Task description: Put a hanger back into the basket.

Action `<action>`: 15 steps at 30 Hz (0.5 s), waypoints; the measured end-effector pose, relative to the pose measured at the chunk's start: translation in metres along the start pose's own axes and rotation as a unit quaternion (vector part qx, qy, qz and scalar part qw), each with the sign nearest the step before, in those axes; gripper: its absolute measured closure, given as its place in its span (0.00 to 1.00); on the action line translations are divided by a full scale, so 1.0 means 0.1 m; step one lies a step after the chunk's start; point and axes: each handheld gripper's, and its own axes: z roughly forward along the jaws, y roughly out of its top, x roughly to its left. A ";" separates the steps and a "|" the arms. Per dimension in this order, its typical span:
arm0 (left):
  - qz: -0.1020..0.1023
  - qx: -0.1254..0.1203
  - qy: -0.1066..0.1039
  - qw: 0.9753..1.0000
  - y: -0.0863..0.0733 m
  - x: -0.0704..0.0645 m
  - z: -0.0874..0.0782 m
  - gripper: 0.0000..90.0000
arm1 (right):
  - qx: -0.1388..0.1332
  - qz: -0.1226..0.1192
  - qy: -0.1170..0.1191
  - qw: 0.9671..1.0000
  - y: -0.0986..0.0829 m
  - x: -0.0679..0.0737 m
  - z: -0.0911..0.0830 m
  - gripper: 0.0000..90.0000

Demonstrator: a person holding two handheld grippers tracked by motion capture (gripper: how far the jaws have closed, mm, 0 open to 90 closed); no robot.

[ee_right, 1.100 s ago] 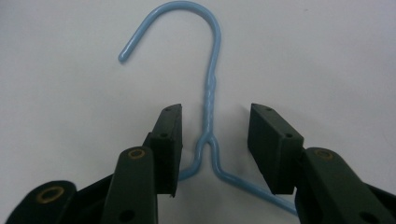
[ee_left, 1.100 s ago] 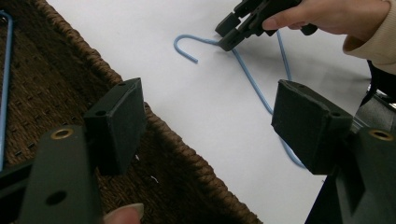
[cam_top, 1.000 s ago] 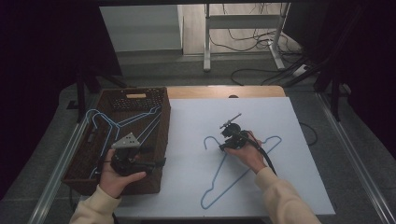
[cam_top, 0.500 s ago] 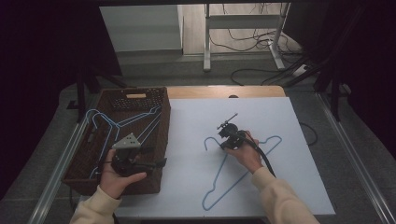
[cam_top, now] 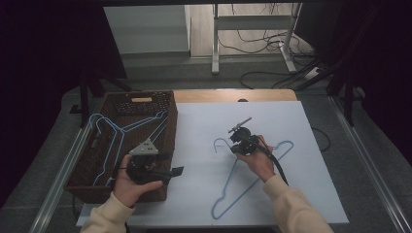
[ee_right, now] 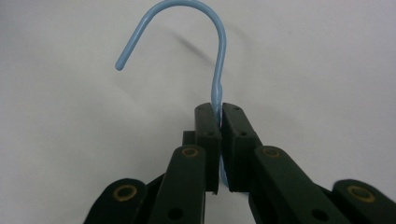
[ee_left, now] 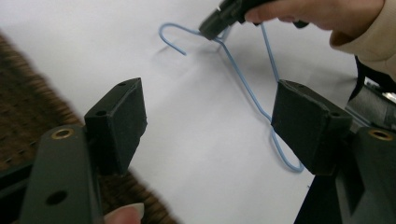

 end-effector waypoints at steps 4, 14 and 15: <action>0.007 0.015 -0.013 1.000 0.07 -0.12 0.14 0.30 | -0.007 0.002 0.001 1.000 -0.01 0.00 -0.05 0.96; -0.001 0.059 -0.047 0.997 0.20 -0.31 0.61 0.29 | -0.013 0.006 0.006 1.000 -0.02 -0.01 -0.09 0.96; -0.004 0.067 -0.050 0.997 0.22 -0.33 0.68 0.30 | -0.013 0.006 0.006 1.000 -0.02 -0.01 -0.09 0.96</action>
